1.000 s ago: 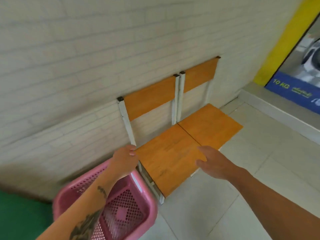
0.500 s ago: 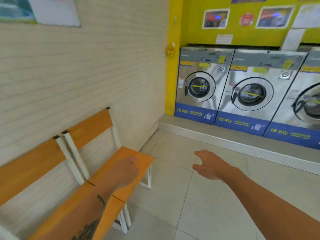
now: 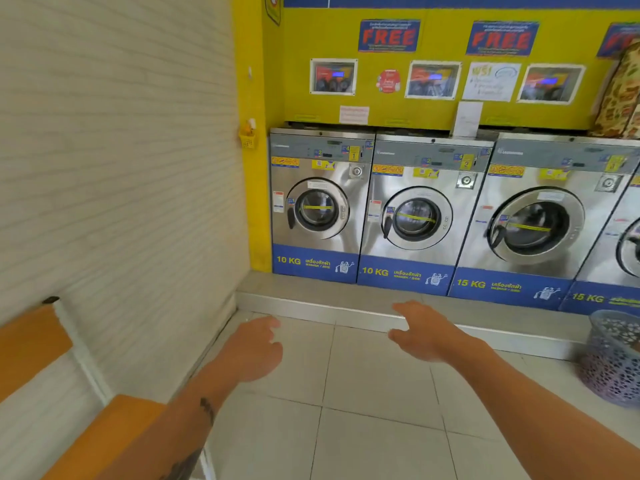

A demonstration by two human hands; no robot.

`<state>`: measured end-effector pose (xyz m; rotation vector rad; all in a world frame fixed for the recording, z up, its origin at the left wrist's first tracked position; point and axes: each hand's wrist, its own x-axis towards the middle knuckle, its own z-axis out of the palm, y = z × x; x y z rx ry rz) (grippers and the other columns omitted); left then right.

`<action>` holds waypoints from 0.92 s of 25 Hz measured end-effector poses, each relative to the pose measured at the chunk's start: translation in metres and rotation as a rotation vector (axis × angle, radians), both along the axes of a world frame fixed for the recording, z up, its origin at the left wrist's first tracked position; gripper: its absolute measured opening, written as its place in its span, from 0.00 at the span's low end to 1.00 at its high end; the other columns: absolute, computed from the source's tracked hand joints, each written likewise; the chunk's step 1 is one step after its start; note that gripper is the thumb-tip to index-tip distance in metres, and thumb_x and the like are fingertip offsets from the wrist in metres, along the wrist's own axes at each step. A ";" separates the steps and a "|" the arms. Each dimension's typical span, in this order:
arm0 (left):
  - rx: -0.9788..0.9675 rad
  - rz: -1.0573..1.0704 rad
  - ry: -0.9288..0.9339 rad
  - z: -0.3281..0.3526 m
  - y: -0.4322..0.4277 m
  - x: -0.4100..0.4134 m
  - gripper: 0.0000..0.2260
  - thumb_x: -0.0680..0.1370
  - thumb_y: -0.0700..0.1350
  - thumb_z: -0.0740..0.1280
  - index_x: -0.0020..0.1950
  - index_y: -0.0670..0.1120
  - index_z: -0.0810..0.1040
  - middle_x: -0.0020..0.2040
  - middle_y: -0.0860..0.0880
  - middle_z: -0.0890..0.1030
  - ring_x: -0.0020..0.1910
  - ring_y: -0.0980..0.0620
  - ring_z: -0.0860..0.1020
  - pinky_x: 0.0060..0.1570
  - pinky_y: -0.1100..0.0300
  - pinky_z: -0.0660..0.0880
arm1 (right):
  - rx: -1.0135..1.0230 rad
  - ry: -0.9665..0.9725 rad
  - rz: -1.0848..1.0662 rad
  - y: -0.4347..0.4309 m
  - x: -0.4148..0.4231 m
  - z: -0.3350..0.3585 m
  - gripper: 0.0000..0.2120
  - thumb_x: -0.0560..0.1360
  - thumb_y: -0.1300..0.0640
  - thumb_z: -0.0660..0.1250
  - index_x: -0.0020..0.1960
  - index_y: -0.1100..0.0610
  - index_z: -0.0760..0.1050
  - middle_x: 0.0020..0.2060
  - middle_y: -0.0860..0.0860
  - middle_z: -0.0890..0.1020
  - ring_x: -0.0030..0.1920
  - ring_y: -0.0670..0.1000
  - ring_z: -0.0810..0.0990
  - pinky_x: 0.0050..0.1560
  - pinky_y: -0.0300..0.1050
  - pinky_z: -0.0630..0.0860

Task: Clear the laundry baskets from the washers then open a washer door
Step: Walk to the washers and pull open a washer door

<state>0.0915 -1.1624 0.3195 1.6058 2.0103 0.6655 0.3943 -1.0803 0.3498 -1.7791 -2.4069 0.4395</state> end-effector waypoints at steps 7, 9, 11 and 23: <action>0.085 -0.200 0.074 0.020 0.224 0.036 0.17 0.75 0.45 0.64 0.64 0.51 0.74 0.63 0.50 0.76 0.62 0.50 0.74 0.63 0.59 0.69 | 0.032 0.082 -0.189 0.152 0.042 0.028 0.32 0.78 0.44 0.61 0.78 0.51 0.56 0.77 0.49 0.59 0.76 0.51 0.59 0.73 0.48 0.58; 0.062 -0.268 0.074 0.020 0.280 0.057 0.22 0.75 0.45 0.63 0.70 0.50 0.72 0.69 0.51 0.74 0.67 0.52 0.72 0.66 0.60 0.66 | 0.031 0.100 -0.232 0.194 0.061 0.028 0.32 0.78 0.44 0.61 0.78 0.51 0.56 0.78 0.49 0.59 0.76 0.52 0.59 0.73 0.49 0.59; 0.031 -0.347 0.080 0.020 0.339 0.082 0.24 0.75 0.45 0.62 0.72 0.51 0.70 0.70 0.51 0.72 0.69 0.53 0.71 0.68 0.59 0.65 | 0.031 0.119 -0.271 0.244 0.085 0.025 0.32 0.78 0.44 0.62 0.77 0.52 0.57 0.77 0.50 0.61 0.75 0.53 0.61 0.72 0.50 0.61; 0.057 -0.302 -0.061 0.026 0.642 0.167 0.17 0.77 0.43 0.65 0.63 0.59 0.72 0.58 0.58 0.76 0.59 0.59 0.75 0.59 0.64 0.70 | 0.010 0.248 -0.198 0.598 0.170 0.049 0.32 0.79 0.46 0.62 0.78 0.53 0.56 0.77 0.52 0.60 0.74 0.55 0.64 0.68 0.48 0.66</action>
